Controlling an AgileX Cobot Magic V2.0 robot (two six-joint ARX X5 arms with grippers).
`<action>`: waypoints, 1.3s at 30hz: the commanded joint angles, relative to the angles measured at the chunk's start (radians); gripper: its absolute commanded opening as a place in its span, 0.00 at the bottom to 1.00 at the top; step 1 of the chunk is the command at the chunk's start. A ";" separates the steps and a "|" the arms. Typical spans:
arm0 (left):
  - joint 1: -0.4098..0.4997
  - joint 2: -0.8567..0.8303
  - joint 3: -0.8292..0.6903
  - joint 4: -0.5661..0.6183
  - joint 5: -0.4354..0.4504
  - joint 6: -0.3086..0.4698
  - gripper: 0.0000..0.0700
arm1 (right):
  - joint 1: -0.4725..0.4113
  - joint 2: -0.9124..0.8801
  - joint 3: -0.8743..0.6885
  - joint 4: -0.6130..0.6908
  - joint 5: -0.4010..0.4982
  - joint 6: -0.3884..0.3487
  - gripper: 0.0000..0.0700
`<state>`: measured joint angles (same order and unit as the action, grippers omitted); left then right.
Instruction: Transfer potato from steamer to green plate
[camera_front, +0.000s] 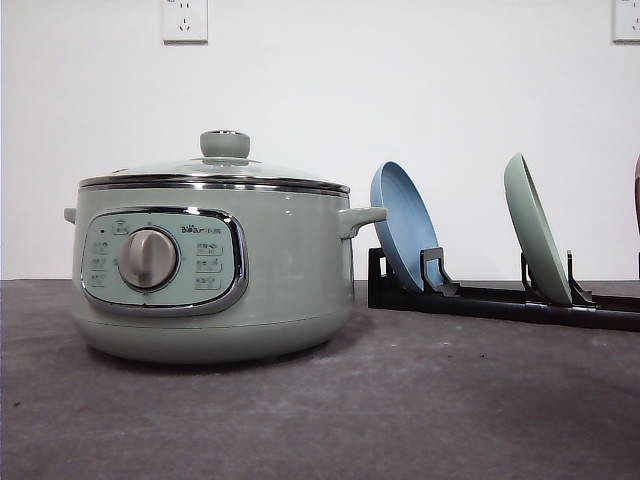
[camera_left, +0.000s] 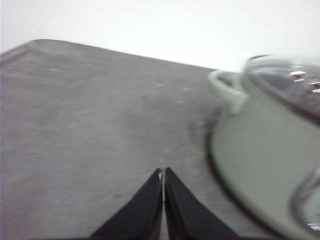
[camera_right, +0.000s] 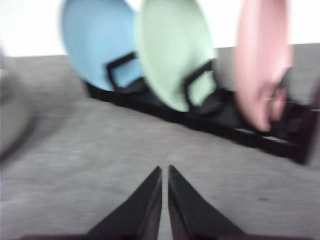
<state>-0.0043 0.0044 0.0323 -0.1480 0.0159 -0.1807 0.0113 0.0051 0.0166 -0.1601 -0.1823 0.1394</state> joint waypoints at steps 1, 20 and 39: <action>-0.005 0.001 -0.009 0.014 0.018 -0.077 0.00 | 0.000 -0.002 0.006 0.001 -0.009 0.088 0.01; -0.063 0.236 0.504 -0.080 0.041 -0.220 0.00 | 0.000 0.139 0.458 -0.127 -0.066 0.304 0.01; -0.183 0.728 1.096 -0.342 0.411 -0.102 0.00 | 0.043 0.588 1.015 -0.444 -0.369 0.071 0.01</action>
<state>-0.1820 0.7181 1.0969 -0.4942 0.3908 -0.3136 0.0474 0.5772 1.0069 -0.5988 -0.5419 0.2710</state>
